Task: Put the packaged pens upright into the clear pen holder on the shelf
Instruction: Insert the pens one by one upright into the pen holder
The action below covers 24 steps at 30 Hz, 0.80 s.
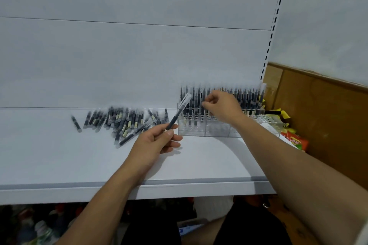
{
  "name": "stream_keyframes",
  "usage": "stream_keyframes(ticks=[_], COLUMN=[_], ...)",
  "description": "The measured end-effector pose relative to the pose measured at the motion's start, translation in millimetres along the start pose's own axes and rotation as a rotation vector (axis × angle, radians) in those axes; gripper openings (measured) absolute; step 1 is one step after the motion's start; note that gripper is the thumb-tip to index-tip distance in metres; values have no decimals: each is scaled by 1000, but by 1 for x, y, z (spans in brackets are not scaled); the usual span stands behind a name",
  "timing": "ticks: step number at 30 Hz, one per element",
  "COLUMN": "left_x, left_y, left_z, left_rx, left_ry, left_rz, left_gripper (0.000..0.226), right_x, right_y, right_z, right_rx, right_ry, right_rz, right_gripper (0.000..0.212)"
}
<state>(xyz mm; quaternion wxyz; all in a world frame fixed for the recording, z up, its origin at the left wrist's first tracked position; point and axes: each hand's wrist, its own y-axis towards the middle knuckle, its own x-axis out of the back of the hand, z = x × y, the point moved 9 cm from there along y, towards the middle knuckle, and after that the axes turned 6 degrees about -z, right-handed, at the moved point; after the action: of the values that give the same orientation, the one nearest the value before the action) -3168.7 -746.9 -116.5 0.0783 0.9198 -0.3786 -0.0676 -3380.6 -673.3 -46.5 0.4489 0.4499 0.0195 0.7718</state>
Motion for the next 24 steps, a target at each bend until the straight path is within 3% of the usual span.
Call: stream_keyframes(ticks=[3, 7, 13, 19, 24], left_x=[0, -1, -2, -17, -36], left_y=[1, 3, 11, 31, 56], left_z=[0, 2, 7, 6, 21], left_rx=[7, 29, 129, 145, 188], left_ry=[-1, -15, -194, -82, -61], left_rz=[-11, -7, -21, 88, 120], left_gripper=[21, 21, 23, 23, 22], right_x=[-13, -15, -20, -26, -16], right_y=[-4, -5, 2, 10, 7], right_z=[-5, -11, -14, -20, -22], right_rx=[29, 34, 61, 54, 98], right_ry=[-27, 116, 142, 195, 330], right_rz=[54, 43, 56, 33, -27], right_gripper=[9, 9, 9, 9, 21])
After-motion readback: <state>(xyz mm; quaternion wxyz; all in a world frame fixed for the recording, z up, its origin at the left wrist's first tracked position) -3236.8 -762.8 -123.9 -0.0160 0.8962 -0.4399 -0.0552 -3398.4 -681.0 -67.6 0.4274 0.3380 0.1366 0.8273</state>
